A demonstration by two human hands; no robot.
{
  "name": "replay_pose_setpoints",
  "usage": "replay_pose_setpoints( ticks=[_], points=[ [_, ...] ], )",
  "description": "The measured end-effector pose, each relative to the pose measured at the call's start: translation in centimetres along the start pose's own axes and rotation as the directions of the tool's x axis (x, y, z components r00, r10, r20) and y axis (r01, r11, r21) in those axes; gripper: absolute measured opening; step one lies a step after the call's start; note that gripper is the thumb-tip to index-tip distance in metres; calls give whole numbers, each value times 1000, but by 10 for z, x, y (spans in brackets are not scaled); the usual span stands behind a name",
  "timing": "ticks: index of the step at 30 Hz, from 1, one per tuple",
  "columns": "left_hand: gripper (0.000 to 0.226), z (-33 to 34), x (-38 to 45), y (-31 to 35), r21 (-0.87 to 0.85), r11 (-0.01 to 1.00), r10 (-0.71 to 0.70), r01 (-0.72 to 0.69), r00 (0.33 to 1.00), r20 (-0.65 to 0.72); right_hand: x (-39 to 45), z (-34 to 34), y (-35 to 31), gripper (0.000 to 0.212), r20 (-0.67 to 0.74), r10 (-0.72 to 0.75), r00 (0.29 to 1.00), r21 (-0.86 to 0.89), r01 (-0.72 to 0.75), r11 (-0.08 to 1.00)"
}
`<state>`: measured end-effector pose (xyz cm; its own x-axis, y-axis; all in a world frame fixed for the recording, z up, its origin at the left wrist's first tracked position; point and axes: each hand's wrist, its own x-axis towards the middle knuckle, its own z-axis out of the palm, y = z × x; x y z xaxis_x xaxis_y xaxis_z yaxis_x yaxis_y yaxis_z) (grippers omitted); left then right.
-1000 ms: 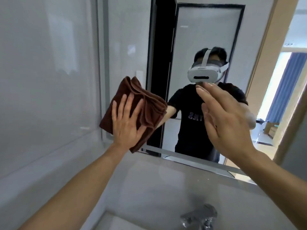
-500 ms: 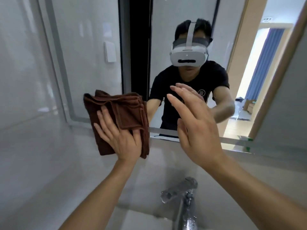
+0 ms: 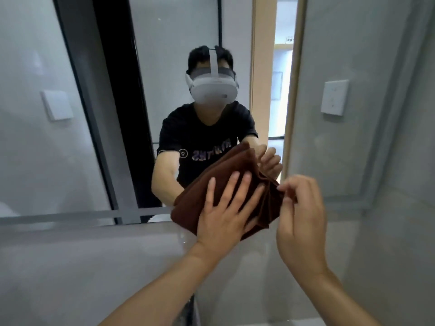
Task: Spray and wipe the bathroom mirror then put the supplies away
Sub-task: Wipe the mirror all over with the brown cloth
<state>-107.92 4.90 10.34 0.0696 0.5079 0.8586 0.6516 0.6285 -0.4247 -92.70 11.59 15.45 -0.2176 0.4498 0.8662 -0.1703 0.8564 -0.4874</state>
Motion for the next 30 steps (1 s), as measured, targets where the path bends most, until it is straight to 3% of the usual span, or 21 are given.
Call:
replay_pose_setpoints(
  ticks=[5, 9, 16, 21, 25, 28, 30],
  points=[
    [68, -7, 56, 41, -53, 972, 232, -229, 971, 56, -5, -35, 19, 22, -104, 178, 978, 4, -179, 984],
    [71, -9, 97, 67, -99, 901, 431, -422, 896, 108, -7, -54, 35, 21, -181, 293, 939, 23, -293, 956],
    [60, -10, 159, 118, -155, 778, 627, -608, 763, 157, -8, -67, 79, 27, -302, 455, 838, 59, -460, 886],
    [60, -12, 182, 118, -193, 730, 683, -656, 715, 151, 14, -63, 87, 32, -356, 505, 786, 141, -489, 861],
    [51, -19, 196, 107, -403, 650, 726, -645, 683, 79, 41, -48, 75, 27, -478, 572, 666, 303, -486, 820],
    [49, -31, 209, 98, -582, 591, 721, -558, 689, 72, 52, -32, 72, 40, -542, 582, 606, 368, -451, 813],
    [49, -39, 217, 91, -712, 542, 708, -447, 700, 100, 54, -22, 76, 48, -587, 536, 607, 287, -463, 839]
  ],
)
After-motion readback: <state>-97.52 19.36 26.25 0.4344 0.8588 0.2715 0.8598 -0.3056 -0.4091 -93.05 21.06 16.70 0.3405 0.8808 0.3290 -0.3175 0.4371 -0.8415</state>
